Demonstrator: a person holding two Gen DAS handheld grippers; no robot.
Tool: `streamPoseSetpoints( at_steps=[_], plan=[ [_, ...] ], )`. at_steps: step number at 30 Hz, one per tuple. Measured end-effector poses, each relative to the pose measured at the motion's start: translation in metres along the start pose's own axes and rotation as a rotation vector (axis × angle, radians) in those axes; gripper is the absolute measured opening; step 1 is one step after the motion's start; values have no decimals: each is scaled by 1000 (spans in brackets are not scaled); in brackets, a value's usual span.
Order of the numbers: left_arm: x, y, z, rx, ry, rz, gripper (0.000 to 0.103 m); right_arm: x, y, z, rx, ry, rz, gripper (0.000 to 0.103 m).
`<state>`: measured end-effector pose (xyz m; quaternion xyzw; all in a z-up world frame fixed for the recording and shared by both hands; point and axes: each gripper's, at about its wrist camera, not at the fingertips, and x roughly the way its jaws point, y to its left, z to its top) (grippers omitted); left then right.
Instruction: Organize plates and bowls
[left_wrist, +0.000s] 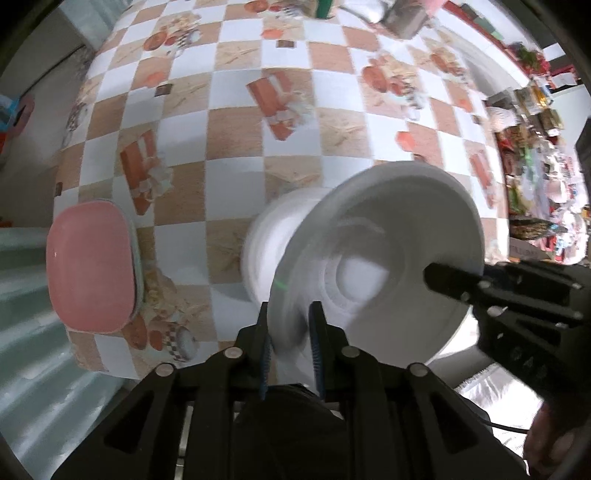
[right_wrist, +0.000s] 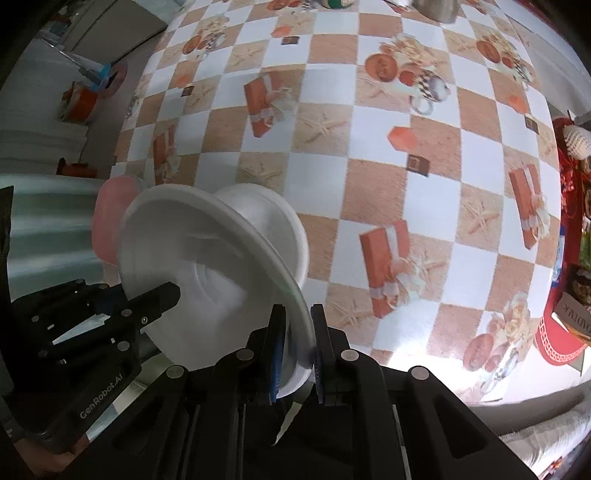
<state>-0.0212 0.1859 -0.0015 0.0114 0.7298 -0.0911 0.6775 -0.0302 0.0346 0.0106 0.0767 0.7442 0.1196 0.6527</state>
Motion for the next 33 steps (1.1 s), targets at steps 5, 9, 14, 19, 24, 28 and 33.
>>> streamPoseSetpoints(
  at_steps=[5, 9, 14, 19, 24, 28, 33],
  plan=[
    [14, 18, 4, -25, 7, 80, 73, 11, -4, 22, 26, 1, -81, 96],
    [5, 24, -2, -29, -27, 36, 73, -12, -11, 21, 31, -97, -104, 101],
    [10, 20, -8, -6, -25, 42, 73, -23, -9, 8, 15, -124, -132, 101],
    [27, 23, -10, 3, -7, 63, 73, 0, -3, -10, -17, -72, -143, 101],
    [44, 32, -8, -12, 2, 63, 72, 19, -2, -11, -16, -69, -113, 98],
    [55, 35, -2, -22, 8, 42, 72, 40, -8, -1, 33, -20, -84, 71],
    [70, 38, 5, -46, 38, 33, 72, 61, -12, 9, 71, 26, -51, 70]
  ],
)
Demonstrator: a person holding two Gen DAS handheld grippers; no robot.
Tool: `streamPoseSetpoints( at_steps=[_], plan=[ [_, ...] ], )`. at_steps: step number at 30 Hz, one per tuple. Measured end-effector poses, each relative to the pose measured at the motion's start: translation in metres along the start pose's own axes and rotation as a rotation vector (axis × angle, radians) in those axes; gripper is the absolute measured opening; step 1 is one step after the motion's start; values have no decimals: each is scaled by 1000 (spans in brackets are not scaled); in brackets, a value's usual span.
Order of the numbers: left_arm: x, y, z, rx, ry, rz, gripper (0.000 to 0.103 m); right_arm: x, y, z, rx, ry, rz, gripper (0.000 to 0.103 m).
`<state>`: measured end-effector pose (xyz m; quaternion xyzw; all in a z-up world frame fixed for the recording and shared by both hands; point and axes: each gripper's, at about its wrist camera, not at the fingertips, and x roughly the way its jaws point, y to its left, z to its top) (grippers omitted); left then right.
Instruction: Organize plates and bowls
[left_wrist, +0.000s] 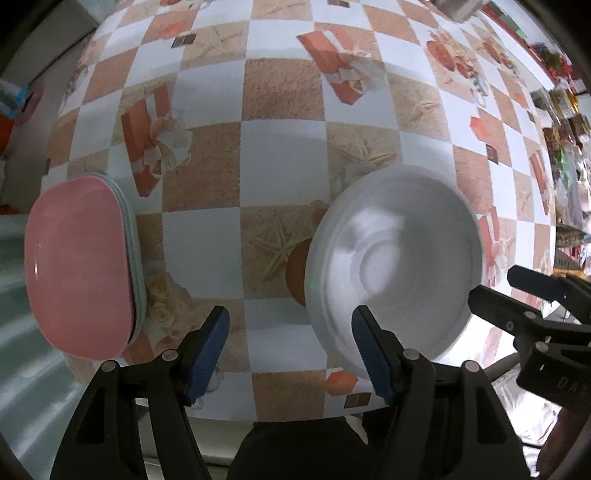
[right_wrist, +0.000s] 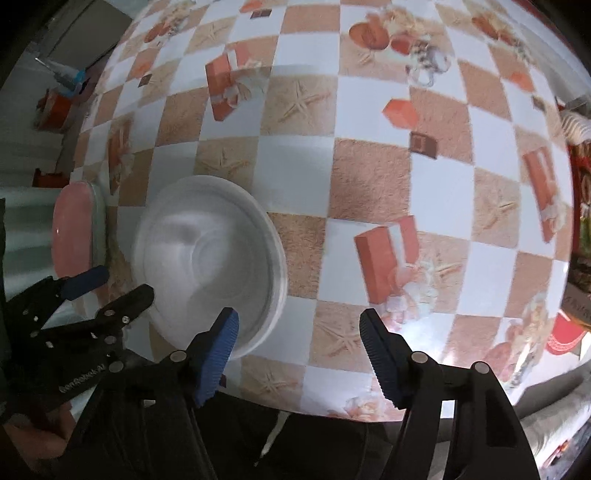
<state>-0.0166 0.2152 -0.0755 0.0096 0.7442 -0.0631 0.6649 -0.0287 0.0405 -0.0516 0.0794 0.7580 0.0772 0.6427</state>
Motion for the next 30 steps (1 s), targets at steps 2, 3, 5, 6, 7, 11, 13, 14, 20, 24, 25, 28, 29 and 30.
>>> streamPoseSetpoints(
  at_steps=[2, 3, 5, 6, 7, 11, 13, 14, 20, 24, 25, 28, 29, 30],
  plan=[
    [7, 3, 4, -24, 26, -44, 72, 5, 1, 4, 10, 12, -8, 71],
    [12, 3, 6, -29, 45, -59, 65, 8, 1, 6, 15, 20, -11, 71],
    [24, 2, 8, -19, 87, -54, 45, 19, -1, 10, 40, 55, -8, 71],
    [27, 1, 8, -14, 99, -63, 34, 24, -3, 12, 48, 71, -4, 71],
    [29, 0, 8, -10, 107, -84, 24, 29, -3, 12, 51, 88, -4, 71],
    [17, -17, 5, 83, 61, -65, 21, 33, 13, 14, -13, 93, -2, 27],
    [10, -17, 6, 91, 46, -77, 20, 28, 23, 14, -59, 68, -47, 22],
    [7, -15, 6, 84, 42, -99, 20, 26, 24, 14, -64, 64, -54, 22],
    [-3, -12, 2, 90, 29, -131, 19, 12, 15, 16, 10, 29, 4, 21],
    [-8, -15, 2, 93, 17, -129, 19, 0, 17, 12, 23, -2, 23, 21],
    [-9, -15, -1, 101, 13, -125, 19, 0, 17, 11, 25, -5, 23, 21],
    [-10, -12, -3, 109, 18, -141, 19, -4, 13, 9, 37, -8, 19, 21],
    [-10, -9, -1, 103, 25, -148, 19, -5, 12, 7, 55, -12, 26, 21],
    [-12, -10, -3, 101, 26, -157, 19, -1, 8, 4, 74, -14, 41, 21]
  ],
)
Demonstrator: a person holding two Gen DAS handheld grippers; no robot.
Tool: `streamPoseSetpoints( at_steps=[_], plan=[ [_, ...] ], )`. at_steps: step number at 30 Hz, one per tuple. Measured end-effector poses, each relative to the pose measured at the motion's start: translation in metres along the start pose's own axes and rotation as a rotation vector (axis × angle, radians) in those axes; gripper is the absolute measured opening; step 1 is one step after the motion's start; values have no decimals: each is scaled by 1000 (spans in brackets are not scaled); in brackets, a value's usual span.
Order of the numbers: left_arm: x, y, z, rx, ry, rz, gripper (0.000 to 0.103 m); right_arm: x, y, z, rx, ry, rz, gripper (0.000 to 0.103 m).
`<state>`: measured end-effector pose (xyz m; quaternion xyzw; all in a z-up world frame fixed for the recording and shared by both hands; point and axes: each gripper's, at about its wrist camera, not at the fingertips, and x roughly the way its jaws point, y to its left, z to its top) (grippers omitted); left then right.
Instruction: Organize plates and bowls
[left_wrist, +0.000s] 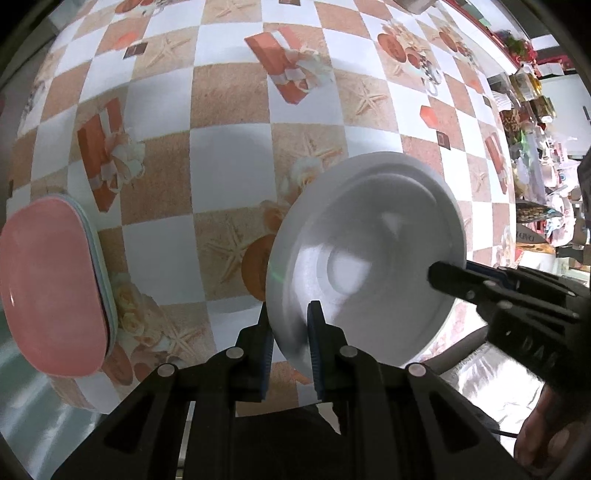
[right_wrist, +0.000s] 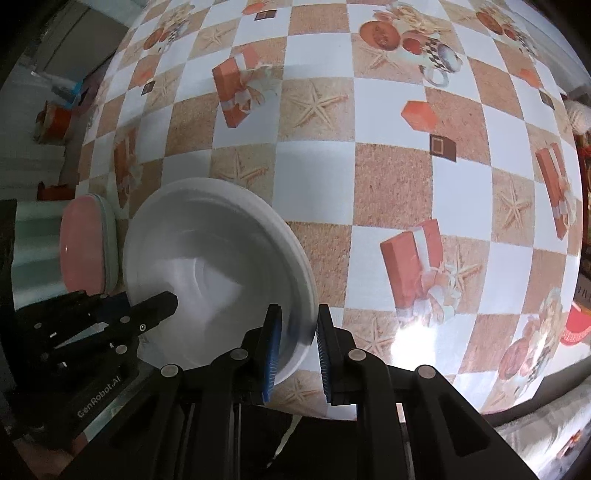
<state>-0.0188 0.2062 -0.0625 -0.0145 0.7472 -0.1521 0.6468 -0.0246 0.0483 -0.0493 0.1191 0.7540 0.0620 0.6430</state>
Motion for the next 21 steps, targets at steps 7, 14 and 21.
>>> streamPoseSetpoints(
  at_steps=[7, 14, 21],
  plan=[
    [1, 2, -1, 6, 11, -17, 19, -14, -12, -10, 106, -22, 58, 15],
    [-12, -3, -5, -12, -21, -6, 19, -22, -4, -18, 54, -36, 27, 15],
    [-29, -16, -9, -32, -69, 62, 20, -38, -4, -14, -19, -52, 53, 15]
  ],
)
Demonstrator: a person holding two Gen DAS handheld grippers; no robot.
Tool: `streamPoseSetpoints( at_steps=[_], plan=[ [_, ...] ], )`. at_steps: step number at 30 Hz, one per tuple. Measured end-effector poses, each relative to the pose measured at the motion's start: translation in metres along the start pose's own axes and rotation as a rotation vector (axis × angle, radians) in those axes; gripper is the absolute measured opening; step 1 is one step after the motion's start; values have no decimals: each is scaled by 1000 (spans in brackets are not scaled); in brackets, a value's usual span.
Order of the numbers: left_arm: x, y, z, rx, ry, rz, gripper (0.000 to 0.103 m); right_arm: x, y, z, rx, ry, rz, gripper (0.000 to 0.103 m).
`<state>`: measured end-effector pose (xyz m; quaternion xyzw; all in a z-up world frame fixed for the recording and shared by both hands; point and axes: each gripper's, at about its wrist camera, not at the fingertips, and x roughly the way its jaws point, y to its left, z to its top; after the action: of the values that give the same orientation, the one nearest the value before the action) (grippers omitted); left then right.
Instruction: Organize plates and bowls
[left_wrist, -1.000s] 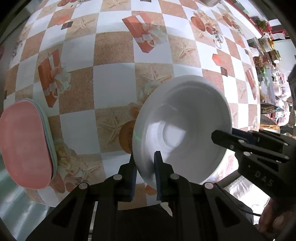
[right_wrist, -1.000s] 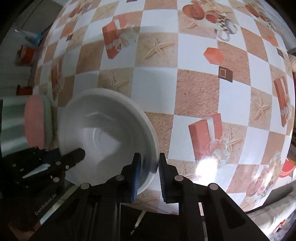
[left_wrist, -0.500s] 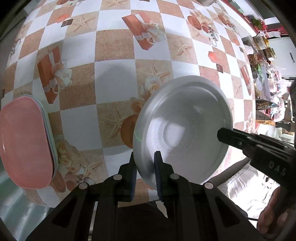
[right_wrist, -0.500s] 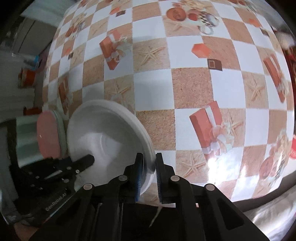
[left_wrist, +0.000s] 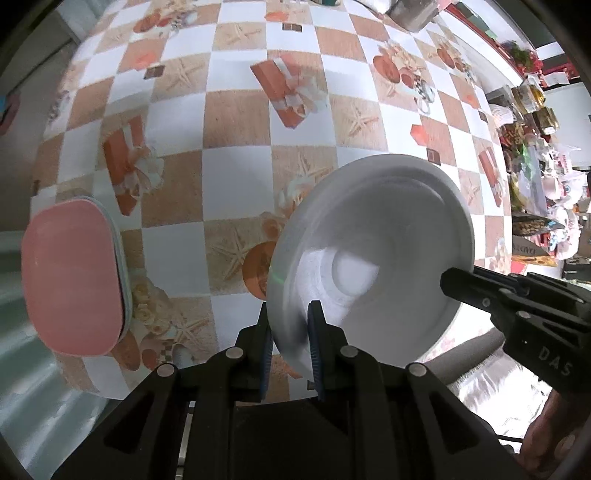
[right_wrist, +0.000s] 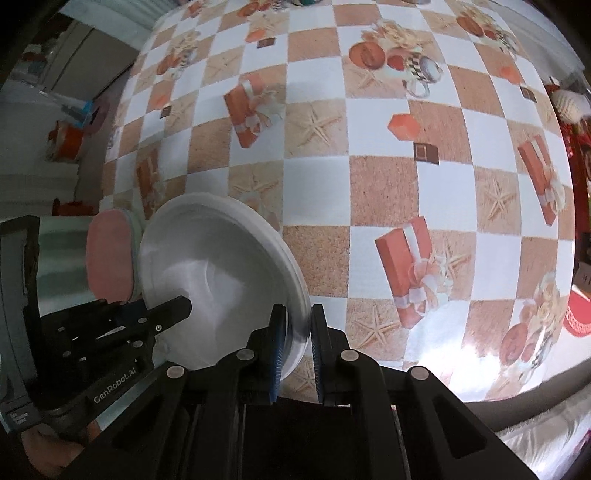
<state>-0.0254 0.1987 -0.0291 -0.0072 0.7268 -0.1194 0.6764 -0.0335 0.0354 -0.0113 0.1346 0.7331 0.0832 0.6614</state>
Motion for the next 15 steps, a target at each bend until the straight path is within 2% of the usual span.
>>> streamPoseSetpoints(
  at_steps=[7, 15],
  plan=[
    [-9, -5, -7, -55, -24, 42, 21, -12, -3, 2, -65, 2, 36, 15],
    [-22, 18, -28, -167, -35, 78, 22, -14, 17, 0, -147, 12, 106, 15]
  ],
)
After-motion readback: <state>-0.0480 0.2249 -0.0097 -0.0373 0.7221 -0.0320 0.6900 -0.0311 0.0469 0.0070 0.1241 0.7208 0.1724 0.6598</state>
